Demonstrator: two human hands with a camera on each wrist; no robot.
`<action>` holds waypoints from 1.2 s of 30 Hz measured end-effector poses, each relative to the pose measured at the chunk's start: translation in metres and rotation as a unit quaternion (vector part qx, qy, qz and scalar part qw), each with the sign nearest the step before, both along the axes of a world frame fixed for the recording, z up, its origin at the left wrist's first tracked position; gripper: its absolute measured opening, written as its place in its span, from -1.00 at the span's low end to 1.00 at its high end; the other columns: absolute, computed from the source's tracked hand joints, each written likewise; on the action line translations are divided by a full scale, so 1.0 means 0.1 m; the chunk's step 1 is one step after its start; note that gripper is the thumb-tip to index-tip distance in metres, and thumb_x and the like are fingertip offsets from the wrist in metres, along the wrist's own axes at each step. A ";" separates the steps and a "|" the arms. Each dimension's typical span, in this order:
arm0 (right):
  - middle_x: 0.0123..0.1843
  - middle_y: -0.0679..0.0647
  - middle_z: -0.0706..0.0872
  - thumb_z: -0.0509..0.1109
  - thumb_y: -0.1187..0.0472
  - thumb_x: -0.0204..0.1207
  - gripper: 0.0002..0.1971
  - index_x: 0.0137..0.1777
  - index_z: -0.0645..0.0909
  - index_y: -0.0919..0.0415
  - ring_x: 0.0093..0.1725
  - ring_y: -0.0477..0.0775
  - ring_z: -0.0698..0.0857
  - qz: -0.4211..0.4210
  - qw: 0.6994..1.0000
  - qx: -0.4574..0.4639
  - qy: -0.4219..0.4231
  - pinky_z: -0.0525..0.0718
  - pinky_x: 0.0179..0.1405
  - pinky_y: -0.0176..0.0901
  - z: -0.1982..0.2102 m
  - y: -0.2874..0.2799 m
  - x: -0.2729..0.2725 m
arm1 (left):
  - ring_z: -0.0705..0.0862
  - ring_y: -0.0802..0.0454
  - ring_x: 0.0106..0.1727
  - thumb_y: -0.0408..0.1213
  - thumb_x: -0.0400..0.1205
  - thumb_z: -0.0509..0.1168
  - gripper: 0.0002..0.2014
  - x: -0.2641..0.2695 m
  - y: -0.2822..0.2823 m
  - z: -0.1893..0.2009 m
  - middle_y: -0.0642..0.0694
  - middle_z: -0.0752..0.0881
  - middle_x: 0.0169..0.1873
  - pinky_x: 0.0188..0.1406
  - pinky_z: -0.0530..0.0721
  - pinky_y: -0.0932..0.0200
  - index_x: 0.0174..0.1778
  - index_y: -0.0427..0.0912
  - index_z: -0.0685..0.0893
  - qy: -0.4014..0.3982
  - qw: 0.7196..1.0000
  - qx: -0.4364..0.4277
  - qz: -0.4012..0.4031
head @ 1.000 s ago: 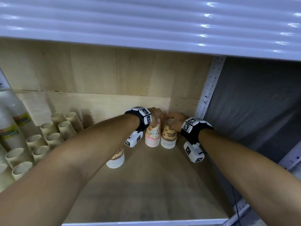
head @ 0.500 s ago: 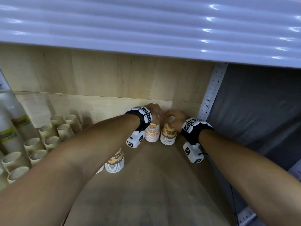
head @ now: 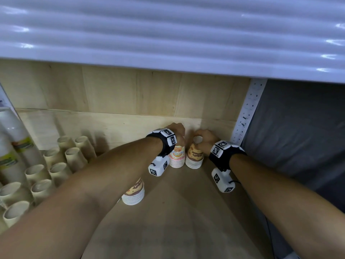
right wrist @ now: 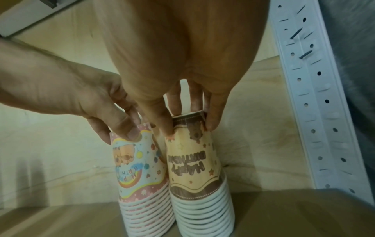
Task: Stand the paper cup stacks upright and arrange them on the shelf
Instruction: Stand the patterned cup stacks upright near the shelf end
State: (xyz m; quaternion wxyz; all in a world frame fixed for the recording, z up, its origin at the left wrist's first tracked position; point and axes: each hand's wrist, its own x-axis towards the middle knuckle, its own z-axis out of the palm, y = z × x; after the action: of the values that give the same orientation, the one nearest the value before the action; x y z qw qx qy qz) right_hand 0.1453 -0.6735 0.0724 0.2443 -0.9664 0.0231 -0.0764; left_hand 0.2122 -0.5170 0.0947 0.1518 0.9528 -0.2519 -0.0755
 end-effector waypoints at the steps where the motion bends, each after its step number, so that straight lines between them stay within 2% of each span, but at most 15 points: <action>1: 0.12 0.06 0.77 0.42 0.20 0.42 -0.78 0.06 0.73 0.03 0.14 0.10 0.71 0.002 1.000 0.007 0.000 0.66 0.14 -0.12 -0.01 0.00 0.02 | 0.62 -0.14 0.12 -0.18 0.43 0.52 -0.50 0.00 0.00 -0.01 -0.08 0.59 0.22 -0.12 0.56 0.12 0.29 -0.11 0.61 0.000 1.000 -0.001 0.003; 4: 0.10 0.18 0.77 0.38 0.21 0.56 -0.85 0.06 0.71 0.22 0.06 0.12 0.70 0.014 1.000 0.012 0.020 0.63 0.05 -0.12 0.02 0.00 0.08 | 0.63 -0.14 0.09 -0.13 0.41 0.51 -0.51 0.01 -0.02 -0.03 -0.07 0.60 0.22 -0.13 0.56 0.12 0.27 -0.07 0.61 -0.010 1.000 0.008 0.001; 6: 0.04 0.29 0.76 0.37 0.22 0.61 -0.79 0.01 0.69 0.40 0.02 0.20 0.71 0.023 0.999 0.024 0.026 0.60 0.01 -0.07 0.02 0.01 0.10 | 0.63 -0.15 0.08 -0.10 0.43 0.48 -0.52 0.02 -0.02 -0.04 -0.11 0.62 0.22 -0.12 0.56 0.12 0.27 -0.07 0.61 -0.015 1.000 0.014 0.002; 7: -0.01 0.30 0.76 0.37 0.20 0.61 -0.77 -0.03 0.69 0.42 0.01 0.23 0.73 0.022 0.999 0.024 0.019 0.63 0.02 -0.03 0.00 0.00 0.10 | 0.64 -0.16 0.11 -0.09 0.45 0.47 -0.52 0.02 -0.02 -0.05 -0.12 0.62 0.22 -0.11 0.56 0.11 0.29 -0.08 0.59 -0.019 1.000 0.014 0.001; 9: -0.10 0.21 0.77 0.37 0.19 0.56 -0.80 -0.14 0.69 0.34 -0.06 0.20 0.75 0.004 1.000 0.006 0.002 0.72 0.01 0.07 -0.03 -0.02 0.09 | 0.63 -0.19 0.19 -0.07 0.49 0.46 -0.48 0.02 -0.02 -0.06 -0.13 0.60 0.27 -0.05 0.56 0.10 0.35 -0.11 0.56 -0.021 1.000 0.010 -0.001; 11: -0.16 0.09 0.77 0.34 0.20 0.49 -0.85 -0.21 0.68 0.24 -0.10 0.10 0.76 -0.005 1.000 0.001 -0.001 0.77 -0.05 0.09 -0.04 -0.02 0.06 | 0.62 -0.21 0.25 -0.07 0.50 0.46 -0.46 0.00 -0.01 -0.04 -0.13 0.59 0.29 0.03 0.58 0.08 0.38 -0.13 0.54 -0.019 1.000 0.006 -0.005; 14: -0.21 0.04 0.76 0.32 0.18 0.41 -0.86 -0.24 0.69 0.18 -0.16 0.07 0.75 -0.020 1.000 0.014 -0.004 0.73 -0.23 -0.09 0.04 0.03 0.00 | 0.60 -0.19 0.31 -0.07 0.50 0.46 -0.42 -0.04 0.02 0.04 -0.12 0.57 0.34 0.11 0.59 0.08 0.43 -0.14 0.52 -0.026 1.000 0.008 -0.009; 16: -0.15 0.07 0.75 0.33 0.17 0.39 -0.85 -0.15 0.71 0.14 -0.16 0.09 0.72 -0.036 0.999 0.003 -0.008 0.65 -0.27 -0.17 0.13 0.06 -0.05 | 0.59 -0.17 0.33 -0.07 0.52 0.46 -0.42 -0.06 0.06 0.13 -0.12 0.56 0.37 0.06 0.53 0.15 0.44 -0.15 0.52 -0.031 0.999 0.007 -0.012; 20: 0.14 0.11 0.73 0.39 0.16 0.34 -0.63 0.18 0.67 0.11 0.11 0.12 0.72 -0.036 0.999 -0.014 0.001 0.74 0.10 -0.01 0.25 0.13 -0.05 | 0.61 -0.11 0.20 -0.18 0.47 0.54 -0.43 -0.12 0.22 0.43 -0.08 0.56 0.35 -0.06 0.50 0.18 0.40 -0.15 0.56 -0.014 1.000 0.015 -0.005; 24: 0.11 0.12 0.70 0.38 0.22 0.35 -0.66 0.15 0.67 0.13 0.11 0.18 0.70 -0.041 0.999 -0.033 0.001 0.60 -0.06 -0.20 0.47 0.36 -0.12 | 0.61 -0.16 0.28 -0.15 0.45 0.56 -0.44 -0.27 0.47 0.75 -0.10 0.57 0.35 0.05 0.58 0.10 0.36 -0.15 0.60 -0.019 0.998 0.052 0.012; 28: 0.24 0.10 0.67 0.39 0.08 0.32 -0.55 0.26 0.64 0.04 0.14 0.16 0.68 -0.037 0.999 -0.004 0.008 0.65 0.10 -0.16 0.60 0.59 -0.17 | 0.64 -0.15 0.27 -0.20 0.49 0.54 -0.50 -0.46 0.74 0.97 -0.15 0.62 0.34 -0.05 0.53 0.14 0.33 -0.23 0.66 -0.024 0.997 0.066 0.025; 31: 0.24 0.09 0.67 0.46 0.10 0.39 -0.61 0.25 0.65 0.05 0.13 0.11 0.68 -0.015 1.000 -0.003 0.006 0.59 0.05 -0.24 0.66 0.86 -0.21 | 0.58 -0.16 0.38 -0.19 0.53 0.51 -0.50 -0.64 1.00 1.07 -0.12 0.56 0.43 0.12 0.57 0.10 0.39 -0.21 0.63 -0.047 0.994 0.082 0.049; 34: 0.28 0.06 0.64 0.48 0.07 0.43 -0.63 0.24 0.63 0.05 0.19 0.09 0.66 0.014 1.000 -0.007 0.011 0.52 0.04 -0.26 0.68 1.13 -0.26 | 0.56 -0.16 0.39 -0.21 0.59 0.45 -0.51 -0.81 1.25 1.12 -0.14 0.54 0.44 0.02 0.52 0.17 0.44 -0.24 0.59 -0.055 0.992 0.091 0.065; 36: 0.30 0.05 0.62 0.49 0.04 0.41 -0.63 0.22 0.63 0.02 0.22 0.07 0.64 0.033 0.999 -0.010 0.020 0.49 0.06 -0.25 0.67 1.31 -0.30 | 0.58 -0.15 0.37 -0.26 0.58 0.46 -0.51 -0.91 1.45 1.11 -0.13 0.56 0.39 0.03 0.53 0.17 0.43 -0.25 0.58 -0.051 0.991 0.098 0.081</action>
State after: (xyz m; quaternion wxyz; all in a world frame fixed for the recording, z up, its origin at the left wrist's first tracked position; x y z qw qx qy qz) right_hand 0.1152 -0.5426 0.1392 0.2360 -0.9705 -0.0050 -0.0494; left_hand 0.1215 -0.3724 0.2057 0.0504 0.9830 -0.1723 -0.0388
